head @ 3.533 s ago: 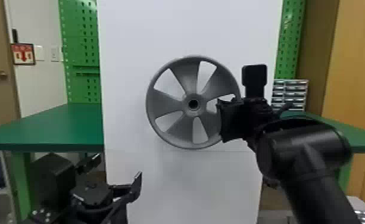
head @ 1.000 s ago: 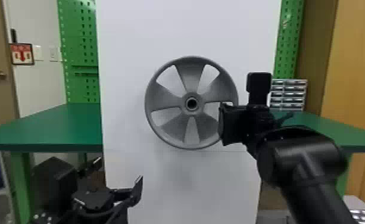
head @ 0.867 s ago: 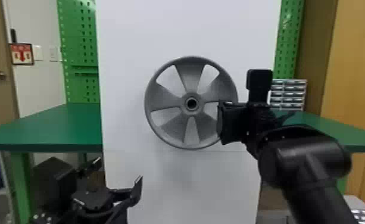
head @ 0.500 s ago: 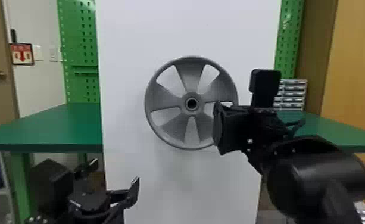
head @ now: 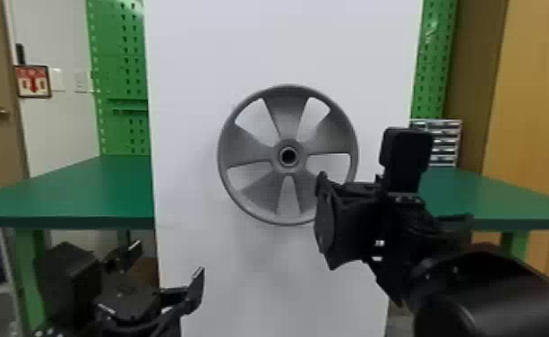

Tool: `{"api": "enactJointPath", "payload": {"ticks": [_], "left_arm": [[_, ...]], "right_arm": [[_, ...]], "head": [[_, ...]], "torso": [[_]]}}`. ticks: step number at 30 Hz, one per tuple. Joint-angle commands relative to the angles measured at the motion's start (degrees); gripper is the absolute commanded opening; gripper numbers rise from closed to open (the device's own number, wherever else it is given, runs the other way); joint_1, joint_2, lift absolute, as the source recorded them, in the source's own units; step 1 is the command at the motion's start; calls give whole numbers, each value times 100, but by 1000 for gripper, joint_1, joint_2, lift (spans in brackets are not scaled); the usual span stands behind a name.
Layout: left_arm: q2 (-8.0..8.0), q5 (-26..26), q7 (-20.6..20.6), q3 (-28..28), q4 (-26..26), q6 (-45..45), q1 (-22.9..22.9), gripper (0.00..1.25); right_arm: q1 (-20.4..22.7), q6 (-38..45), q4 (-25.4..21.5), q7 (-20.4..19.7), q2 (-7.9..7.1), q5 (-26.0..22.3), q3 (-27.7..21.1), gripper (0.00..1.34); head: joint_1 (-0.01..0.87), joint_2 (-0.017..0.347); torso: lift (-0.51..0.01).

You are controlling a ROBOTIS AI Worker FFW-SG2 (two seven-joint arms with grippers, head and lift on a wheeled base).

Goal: Hold the wheel and insert it

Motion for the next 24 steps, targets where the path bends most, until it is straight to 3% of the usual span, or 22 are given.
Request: {"api": "enactJointPath", "payload": {"ticks": [1, 15, 24], "left_arm": [[-1, -9, 0, 61, -27, 0, 39, 1147], [-53, -26, 0, 167, -62, -44, 91, 1147], [-71, -35, 0, 211, -71, -79, 83, 1147]], "right_arm": [[296, -61, -70, 0, 5, -24, 1, 1103], [1289, -562, -518, 79, -185, -226, -245, 1103], [2159, -1195, -676, 228, -316, -235, -439, 1100]], "head": [[210, 9], [210, 9], [210, 9]], "torso": [[-442], [-442], [-442]]}}
